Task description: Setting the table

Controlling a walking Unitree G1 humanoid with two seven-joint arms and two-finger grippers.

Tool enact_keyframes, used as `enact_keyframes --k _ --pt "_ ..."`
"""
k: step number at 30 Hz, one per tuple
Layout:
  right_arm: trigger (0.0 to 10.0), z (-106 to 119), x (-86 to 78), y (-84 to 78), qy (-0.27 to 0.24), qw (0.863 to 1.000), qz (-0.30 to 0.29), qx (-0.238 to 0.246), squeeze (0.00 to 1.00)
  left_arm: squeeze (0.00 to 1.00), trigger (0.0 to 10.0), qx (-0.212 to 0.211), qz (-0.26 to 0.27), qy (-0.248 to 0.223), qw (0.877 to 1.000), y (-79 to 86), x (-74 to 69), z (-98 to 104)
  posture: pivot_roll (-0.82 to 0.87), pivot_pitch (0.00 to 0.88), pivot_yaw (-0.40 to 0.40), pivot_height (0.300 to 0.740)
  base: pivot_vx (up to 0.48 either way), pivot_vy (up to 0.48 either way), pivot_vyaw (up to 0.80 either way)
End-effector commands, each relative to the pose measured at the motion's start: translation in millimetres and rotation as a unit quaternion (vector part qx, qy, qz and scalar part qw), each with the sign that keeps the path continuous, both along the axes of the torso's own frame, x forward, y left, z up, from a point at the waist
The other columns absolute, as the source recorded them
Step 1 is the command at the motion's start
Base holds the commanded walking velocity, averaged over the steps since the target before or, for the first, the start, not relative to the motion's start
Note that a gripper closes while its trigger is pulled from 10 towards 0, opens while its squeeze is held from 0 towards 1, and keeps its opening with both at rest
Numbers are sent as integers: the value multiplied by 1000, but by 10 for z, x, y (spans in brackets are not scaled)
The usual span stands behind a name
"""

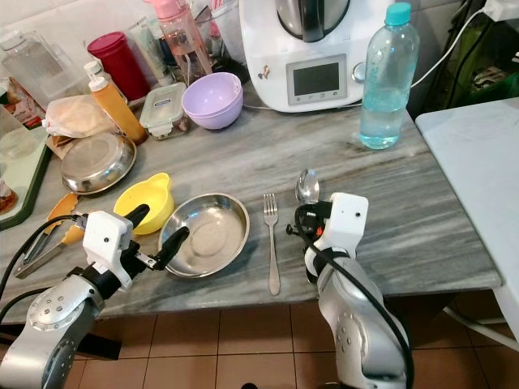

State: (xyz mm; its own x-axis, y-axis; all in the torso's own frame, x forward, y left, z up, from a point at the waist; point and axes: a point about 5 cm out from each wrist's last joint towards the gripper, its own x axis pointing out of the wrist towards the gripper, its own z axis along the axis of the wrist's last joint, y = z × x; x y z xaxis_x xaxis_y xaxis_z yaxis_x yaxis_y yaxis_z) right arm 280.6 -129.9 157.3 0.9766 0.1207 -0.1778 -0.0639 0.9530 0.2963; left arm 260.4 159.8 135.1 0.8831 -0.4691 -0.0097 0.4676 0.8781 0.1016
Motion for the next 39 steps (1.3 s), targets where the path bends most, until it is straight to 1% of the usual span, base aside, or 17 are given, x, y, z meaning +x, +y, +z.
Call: enact_keyframes --k 1,7,11,15,17,23,24,25,26,27,28,32,33,34,35,39 --pt "10000 -197 -16 111 58 998 15 26 0 0 10000 8 4 10 1000 60 -17 -24 -287 187 265 740 0 0 0" --pt "10000 -254 9 211 96 993 19 67 0 0 10000 10 -2 15 1000 37 -39 -34 -281 193 264 740 0 0 0" --pt "10000 -284 -45 223 114 990 27 74 0 0 10000 11 -2 17 1000 44 -47 -40 -278 194 265 740 0 0 0" --pt "10000 -355 -136 224 141 987 42 71 0 0 10000 13 -5 20 1000 34 -47 -47 -280 193 264 740 0 0 0" --pt "10000 -386 -181 175 153 985 45 65 0 0 10000 14 -8 24 1000 25 -44 -56 -283 193 265 740 0 0 0" --pt "10000 -447 -246 115 174 982 49 53 0 0 10000 15 -14 28 999 4 -37 -73 -290 190 266 740 0 0 0" --pt "10000 -456 -261 106 178 982 49 49 706 0 10000 15 -16 28 999 -3 -35 -75 -290 190 266 740 0 0 0" --pt "10000 -456 -267 101 179 981 49 46 765 0 10000 15 -17 28 999 -7 -33 -76 -290 190 266 740 0 0 0" --pt "10000 -456 -267 101 179 981 49 46 765 0 10000 15 -17 28 999 -7 -33 -76 -290 190 266 740 0 0 0" --pt "10000 -463 -265 81 180 982 43 41 800 0 10000 14 -17 29 999 -15 -27 -81 -300 182 267 740 0 0 0" --pt "10000 -466 -264 74 180 982 42 40 784 0 10000 14 -18 29 999 -19 -26 -84 -300 182 267 740 0 0 0" --pt "10000 -471 -269 52 184 982 39 31 800 0 10000 14 -20 31 999 -28 -27 -89 -301 182 266 740 0 0 0" --pt "10000 -481 -269 35 186 982 33 24 933 0 10000 14 -22 32 999 -34 -28 -94 -301 182 266 740 0 0 0" --pt "10000 -484 -269 29 186 982 31 21 933 0 10000 15 -22 32 999 -36 -28 -96 -301 182 266 740 0 0 0" --pt "10000 -487 -270 23 186 982 29 19 992 0 10000 14 -22 32 999 -37 -29 -97 -301 181 266 740 0 0 0" --pt "10000 -499 -270 -6 188 982 21 8 992 0 10000 14 -22 32 999 -42 -28 -97 -301 182 265 740 0 0 0"
